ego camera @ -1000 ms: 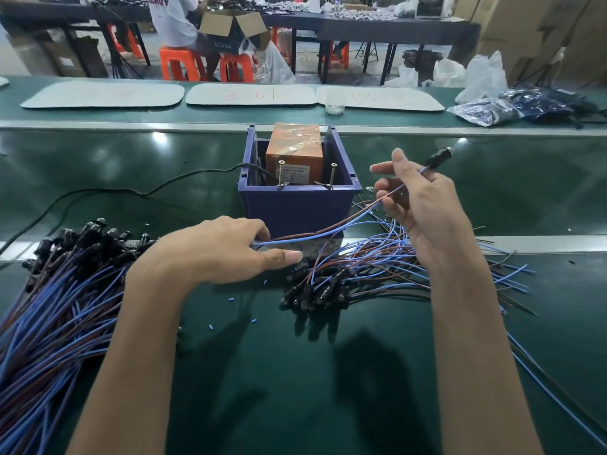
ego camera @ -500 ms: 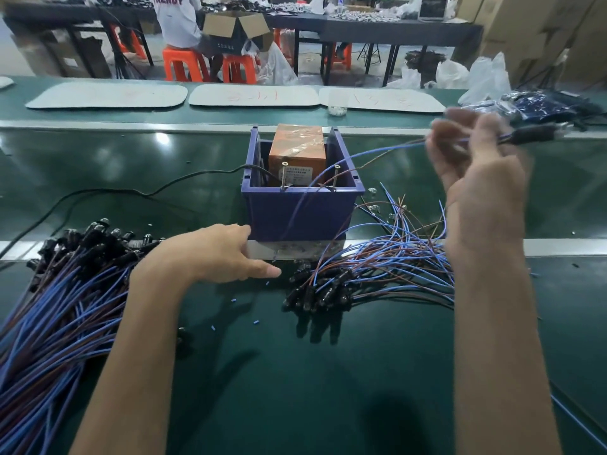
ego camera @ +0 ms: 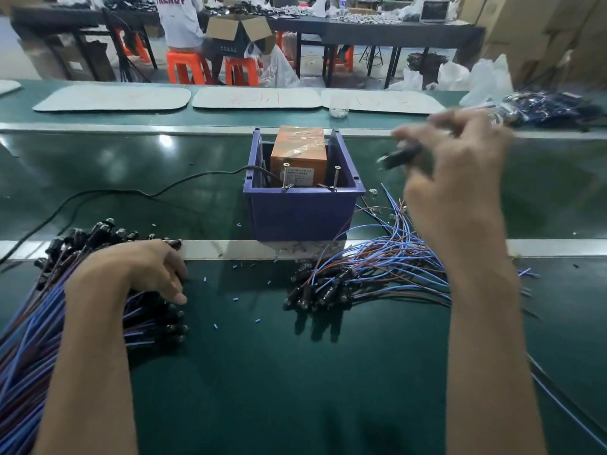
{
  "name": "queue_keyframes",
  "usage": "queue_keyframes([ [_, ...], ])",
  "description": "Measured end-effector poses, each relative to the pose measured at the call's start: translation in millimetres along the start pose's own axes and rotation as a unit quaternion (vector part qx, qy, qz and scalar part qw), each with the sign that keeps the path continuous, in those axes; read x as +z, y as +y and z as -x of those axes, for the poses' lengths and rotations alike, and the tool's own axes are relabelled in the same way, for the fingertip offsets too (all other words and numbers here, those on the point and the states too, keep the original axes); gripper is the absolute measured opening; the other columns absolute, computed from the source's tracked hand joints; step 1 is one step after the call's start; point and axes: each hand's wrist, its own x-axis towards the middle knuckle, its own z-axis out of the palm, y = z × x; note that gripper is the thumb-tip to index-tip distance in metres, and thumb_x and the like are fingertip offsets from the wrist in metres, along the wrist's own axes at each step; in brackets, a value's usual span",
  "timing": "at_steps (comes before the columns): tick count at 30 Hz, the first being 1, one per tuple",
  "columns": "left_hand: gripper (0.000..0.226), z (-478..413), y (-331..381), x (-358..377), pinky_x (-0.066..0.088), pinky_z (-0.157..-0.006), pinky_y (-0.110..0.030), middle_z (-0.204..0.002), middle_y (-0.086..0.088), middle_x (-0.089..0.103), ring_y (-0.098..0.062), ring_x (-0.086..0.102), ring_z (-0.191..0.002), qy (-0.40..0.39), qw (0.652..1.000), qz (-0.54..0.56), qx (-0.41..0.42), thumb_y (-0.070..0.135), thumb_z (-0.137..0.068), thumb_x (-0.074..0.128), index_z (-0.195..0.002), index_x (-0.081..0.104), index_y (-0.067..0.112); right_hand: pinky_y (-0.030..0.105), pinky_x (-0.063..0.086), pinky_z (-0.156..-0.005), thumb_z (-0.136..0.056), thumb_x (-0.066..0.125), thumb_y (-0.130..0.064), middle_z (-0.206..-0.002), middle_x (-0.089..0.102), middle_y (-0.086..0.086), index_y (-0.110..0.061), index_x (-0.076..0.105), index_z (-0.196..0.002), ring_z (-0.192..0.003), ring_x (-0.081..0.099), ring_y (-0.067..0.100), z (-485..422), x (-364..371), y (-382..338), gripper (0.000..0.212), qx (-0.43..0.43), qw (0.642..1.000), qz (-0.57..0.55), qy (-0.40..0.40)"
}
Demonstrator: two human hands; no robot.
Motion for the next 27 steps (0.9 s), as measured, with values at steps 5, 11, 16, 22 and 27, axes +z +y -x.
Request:
queue_keyframes([
  [5, 0.029, -4.0, 1.8, 5.5, 0.048, -0.083, -0.028, -0.072, 0.007, 0.072, -0.015, 0.063, -0.074, 0.039, 0.999, -0.009, 0.006, 0.012, -0.065, 0.088, -0.084, 0.067, 0.019, 0.028, 0.035, -0.1, -0.097, 0.053, -0.022, -0.127, 0.054, 0.012, -0.021, 0.066, -0.122, -0.119, 0.048, 0.029, 28.7, 41.1, -8.6, 0.028, 0.023, 0.916, 0.03, -0.4],
  [11, 0.033, 2.0, 2.6, -3.7, 0.043, -0.083, -0.027, -0.091, 0.004, 0.062, -0.022, 0.058, -0.094, 0.106, 0.994, -0.004, -0.013, 0.021, -0.067, 0.087, -0.09, 0.063, 0.023, 0.031, 0.045, -0.087, -0.097, 0.053, -0.026, -0.102, 0.06, 0.002, -0.023, 0.066, -0.114, -0.099, 0.056, 0.022, 42.6, 64.6, -5.3, 0.022, 0.029, 0.845, 0.025, -0.534],
  [16, 0.027, -0.3, 4.8, 2.5, 0.046, -0.08, -0.025, -0.087, 0.002, 0.068, -0.02, 0.063, -0.09, 0.081, 0.996, -0.01, -0.018, 0.013, -0.07, 0.085, -0.092, 0.069, 0.016, 0.027, 0.041, -0.087, -0.097, 0.053, -0.022, -0.116, 0.058, 0.003, -0.019, 0.061, -0.121, -0.106, 0.055, 0.021, 43.3, 71.4, 0.5, 0.026, 0.025, 0.878, -0.028, -0.477],
  [22, 0.029, -5.9, 3.0, 5.9, 0.048, -0.087, -0.028, -0.079, 0.005, 0.071, -0.018, 0.064, -0.087, 0.056, 0.998, -0.005, -0.026, 0.009, -0.065, 0.087, -0.078, 0.065, 0.022, 0.028, 0.032, -0.103, -0.099, 0.049, -0.025, -0.139, 0.044, 0.006, -0.018, 0.042, -0.143, -0.126, 0.044, 0.023, 45.1, 91.3, 6.0, 0.046, 0.02, 0.877, -0.006, -0.48],
  [27, 0.029, -6.8, 4.4, 7.6, 0.049, -0.094, -0.032, -0.087, 0.001, 0.072, -0.021, 0.064, -0.094, 0.048, 0.998, -0.026, -0.034, 0.013, -0.064, 0.088, -0.078, 0.066, 0.026, 0.036, 0.026, -0.114, -0.098, 0.041, -0.022, -0.153, 0.032, 0.006, -0.018, 0.035, -0.147, -0.137, 0.03, 0.026, 52.1, 104.9, 6.1, 0.049, 0.036, 0.879, 0.016, -0.476],
])
